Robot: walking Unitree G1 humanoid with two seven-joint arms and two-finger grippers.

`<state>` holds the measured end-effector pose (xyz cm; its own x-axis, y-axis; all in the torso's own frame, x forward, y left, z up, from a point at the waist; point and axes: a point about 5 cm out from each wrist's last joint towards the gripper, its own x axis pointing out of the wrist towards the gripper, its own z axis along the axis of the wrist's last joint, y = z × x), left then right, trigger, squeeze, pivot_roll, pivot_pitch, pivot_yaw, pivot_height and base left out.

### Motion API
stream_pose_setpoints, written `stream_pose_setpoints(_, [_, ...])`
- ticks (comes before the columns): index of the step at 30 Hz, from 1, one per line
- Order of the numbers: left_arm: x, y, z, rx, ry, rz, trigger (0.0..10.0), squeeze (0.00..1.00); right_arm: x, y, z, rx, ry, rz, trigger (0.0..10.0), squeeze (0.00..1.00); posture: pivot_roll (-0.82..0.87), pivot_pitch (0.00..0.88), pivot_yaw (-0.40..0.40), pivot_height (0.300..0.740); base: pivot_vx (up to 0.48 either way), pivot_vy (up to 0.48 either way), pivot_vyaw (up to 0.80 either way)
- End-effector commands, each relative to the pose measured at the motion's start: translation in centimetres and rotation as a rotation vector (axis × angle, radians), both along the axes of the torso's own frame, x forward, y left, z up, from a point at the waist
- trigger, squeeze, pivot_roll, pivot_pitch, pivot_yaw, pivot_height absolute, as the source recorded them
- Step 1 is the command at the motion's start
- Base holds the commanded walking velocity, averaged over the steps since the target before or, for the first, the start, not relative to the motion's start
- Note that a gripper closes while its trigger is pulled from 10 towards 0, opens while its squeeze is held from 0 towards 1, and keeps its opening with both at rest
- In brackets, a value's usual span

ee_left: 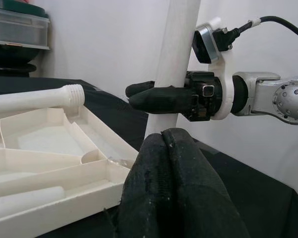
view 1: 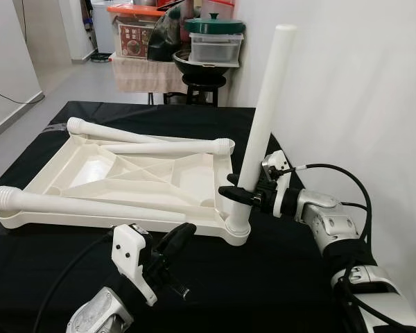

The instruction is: Building children table

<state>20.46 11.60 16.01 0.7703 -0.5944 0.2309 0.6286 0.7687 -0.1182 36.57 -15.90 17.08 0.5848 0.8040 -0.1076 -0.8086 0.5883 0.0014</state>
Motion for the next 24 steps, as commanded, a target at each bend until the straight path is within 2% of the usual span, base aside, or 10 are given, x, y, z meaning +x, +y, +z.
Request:
stream_pose_setpoints(1, [-0.2, -0.1, -0.1, 0.005, 0.004, -0.008, 10.0, 0.00, 0.4, -0.3, -1.0, -0.146, -0.037, -0.204, 0.0, 0.00, 0.02, 0.000, -0.120, 0.740, 0.000, 0.000, 0.00])
stream_pose_setpoints(3, [-0.2, 0.0, -0.1, 0.005, 0.004, -0.008, 10.0, 0.00, 0.6, -0.7, -1.2, -0.211, -0.072, -0.325, 0.0, 0.00, 0.02, 0.000, -0.123, 0.740, 0.000, 0.000, 0.00])
stream_pose_setpoints(5, [-0.4, 0.1, -0.1, 0.006, 0.004, -0.008, 10.0, 0.00, -0.3, -2.6, -1.3, -0.062, -0.045, -0.974, 0.0, 0.00, 0.00, 0.000, -0.132, 0.740, 0.000, 0.000, 0.00])
stream_pose_setpoints(8, [-0.3, 0.2, 0.0, 0.006, 0.004, -0.008, 10.0, 0.00, -4.3, 1.7, -2.8, -0.117, -0.108, -0.876, 0.0, 0.00, -0.01, 0.000, -0.085, 0.740, 0.000, 0.000, 0.00])
stream_pose_setpoints(10, [-0.2, 0.3, -0.1, 0.008, 0.006, -0.008, 10.0, 0.00, -4.7, 3.3, -2.7, -0.131, -0.131, -0.763, 0.0, 0.00, -0.02, 0.000, -0.071, 0.740, 0.000, 0.000, 0.00])
stream_pose_setpoints(18, [0.1, 0.3, -0.1, 0.012, 0.003, -0.003, 10.0, 0.00, -4.1, 4.4, -3.2, -0.214, -0.122, -0.723, 0.0, 0.00, -0.01, 0.000, -0.090, 0.740, 0.000, 0.000, 0.00])
stream_pose_setpoints(19, [0.2, 0.3, -0.1, 0.010, 0.003, -0.003, 10.0, 0.00, -4.1, 4.4, -3.2, -0.220, -0.111, -0.727, 10.0, 0.00, 0.00, 0.000, -0.096, 0.740, 0.000, 0.000, 0.00])
stream_pose_setpoints(20, [0.2, 0.3, -0.1, 0.009, 0.004, -0.005, 10.0, 0.00, -4.3, 4.5, -3.0, -0.194, -0.083, -0.712, 10.0, 0.87, 0.00, 0.000, -0.090, 0.740, 0.000, 0.000, 0.00])
stream_pose_setpoints(21, [0.3, 0.3, -0.1, 0.008, 0.004, -0.007, 10.0, 0.00, -4.3, 4.7, -2.8, -0.161, -0.054, -0.674, 10.0, 1.00, 0.00, 0.000, -0.089, 0.740, 0.000, 0.000, 0.00])
stream_pose_setpoints(24, [0.3, 0.3, -0.1, 0.007, 0.006, -0.010, 10.0, 0.00, -4.0, 4.6, -2.3, -0.083, -0.017, -0.612, 10.0, 1.00, 0.00, 0.000, -0.085, 0.740, 0.000, 0.000, 0.00])
